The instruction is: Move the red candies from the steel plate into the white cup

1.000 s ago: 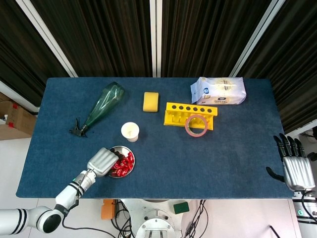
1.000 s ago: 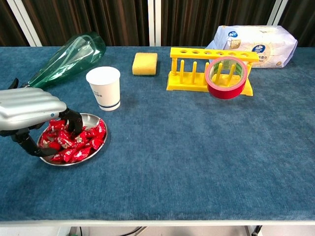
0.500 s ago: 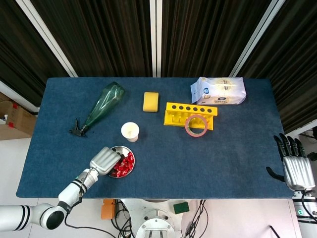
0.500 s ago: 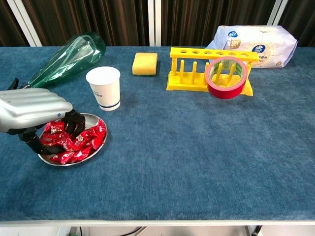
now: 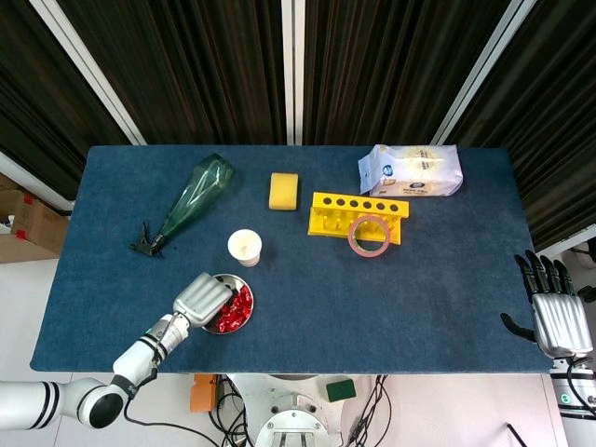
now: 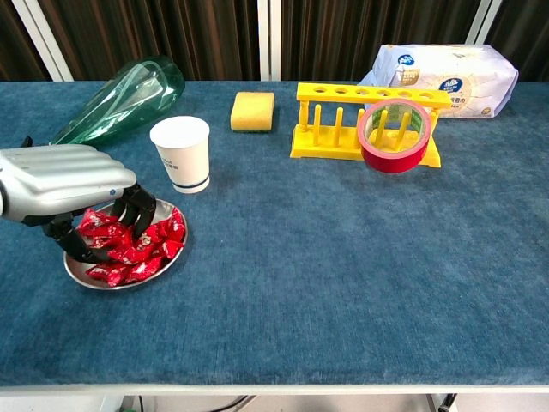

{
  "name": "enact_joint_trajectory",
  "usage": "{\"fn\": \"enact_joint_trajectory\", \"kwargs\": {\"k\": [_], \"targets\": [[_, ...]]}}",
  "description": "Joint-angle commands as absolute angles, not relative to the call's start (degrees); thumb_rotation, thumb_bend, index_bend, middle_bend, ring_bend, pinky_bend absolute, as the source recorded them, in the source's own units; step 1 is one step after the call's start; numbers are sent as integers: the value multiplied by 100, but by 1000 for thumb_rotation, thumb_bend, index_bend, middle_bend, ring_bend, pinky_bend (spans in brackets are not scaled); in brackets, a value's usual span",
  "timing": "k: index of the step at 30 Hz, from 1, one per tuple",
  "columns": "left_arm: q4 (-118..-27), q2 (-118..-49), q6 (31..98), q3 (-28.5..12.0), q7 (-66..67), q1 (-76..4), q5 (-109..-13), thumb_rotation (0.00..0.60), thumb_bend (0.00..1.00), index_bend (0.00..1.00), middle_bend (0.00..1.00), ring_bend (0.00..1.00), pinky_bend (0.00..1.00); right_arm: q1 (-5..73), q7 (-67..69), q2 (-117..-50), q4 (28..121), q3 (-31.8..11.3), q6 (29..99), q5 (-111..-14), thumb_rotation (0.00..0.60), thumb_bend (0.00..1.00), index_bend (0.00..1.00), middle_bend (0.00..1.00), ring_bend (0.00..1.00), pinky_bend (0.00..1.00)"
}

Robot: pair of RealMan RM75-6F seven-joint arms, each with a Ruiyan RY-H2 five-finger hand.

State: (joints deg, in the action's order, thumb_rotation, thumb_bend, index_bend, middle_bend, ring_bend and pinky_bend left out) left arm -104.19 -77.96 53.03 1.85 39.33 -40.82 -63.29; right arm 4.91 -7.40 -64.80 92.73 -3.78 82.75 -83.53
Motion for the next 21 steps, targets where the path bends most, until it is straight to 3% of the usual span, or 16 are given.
{"fn": "enact_joint_trajectory", "kwargs": {"k": [1, 14, 21], "targets": [[-10565, -7684, 5323, 139, 3972, -4141, -6255, 600, 308, 473, 536, 448, 669, 491, -737, -6478, 9274, -382, 8277, -8348, 600, 184, 0, 0, 0, 0], [-11581, -6812, 5523, -89, 4267, -4420, -5816, 600, 310, 473, 536, 448, 669, 491, -719, -6466, 9271, -379, 8283, -8357, 600, 183, 0, 0, 0, 0], [-11742, -6515, 5200, -563, 4320, -5082, -4805, 600, 309, 473, 536, 448, 669, 478, -688, -6428, 9285, -350, 8310, -8421, 600, 184, 0, 0, 0, 0]]}}
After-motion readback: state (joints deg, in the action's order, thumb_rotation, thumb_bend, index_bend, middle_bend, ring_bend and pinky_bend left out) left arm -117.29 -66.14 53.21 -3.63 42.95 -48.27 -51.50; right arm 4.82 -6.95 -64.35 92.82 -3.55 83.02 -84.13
